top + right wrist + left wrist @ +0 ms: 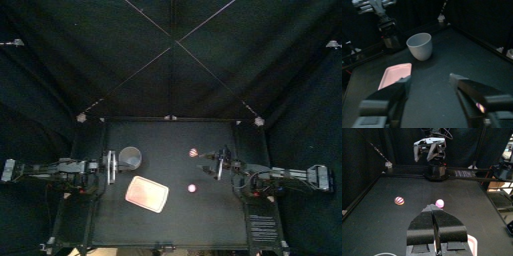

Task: Pick the onion then place it on the pink plate
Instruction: Pick the onion

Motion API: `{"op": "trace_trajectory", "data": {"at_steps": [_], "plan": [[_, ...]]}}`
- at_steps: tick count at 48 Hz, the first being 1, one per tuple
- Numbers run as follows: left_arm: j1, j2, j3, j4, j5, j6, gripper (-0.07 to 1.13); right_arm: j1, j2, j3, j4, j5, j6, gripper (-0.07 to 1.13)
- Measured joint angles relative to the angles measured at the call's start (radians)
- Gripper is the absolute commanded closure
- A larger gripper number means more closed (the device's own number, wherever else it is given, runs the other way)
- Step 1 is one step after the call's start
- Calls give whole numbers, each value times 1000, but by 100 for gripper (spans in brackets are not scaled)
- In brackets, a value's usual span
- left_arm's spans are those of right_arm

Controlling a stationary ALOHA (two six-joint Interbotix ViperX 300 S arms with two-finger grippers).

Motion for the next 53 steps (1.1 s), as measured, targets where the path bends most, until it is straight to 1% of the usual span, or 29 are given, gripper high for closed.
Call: {"op": "trace_trajectory", "data": {"at_steps": [4, 9, 12, 18, 23, 29, 37, 53], "plan": [[0, 0, 0, 2, -5, 0, 99, -28, 43, -2, 2, 8, -2, 3], [0, 0, 2, 2, -15, 2, 99, -69, 121, -6, 0, 17, -8, 3], [0, 0, 5, 2, -23, 2, 99, -103, 178, -18, -20, 25, -14, 3], [0, 0, 12, 2, -31, 2, 99, -164, 290, -46, -106, 31, -8, 3], [0, 0, 21, 2, -32, 2, 99, -198, 387, -74, -179, 37, 0, 3], [0, 0, 28, 2, -34, 2, 99, -222, 488, -114, -222, 46, -5, 3], [0, 0, 41, 2, -40, 2, 99, -239, 592, -161, -249, 55, -8, 3], [5, 0, 66, 2, -46, 2, 99, -319, 712, -195, -301, 55, -6, 3]]}}
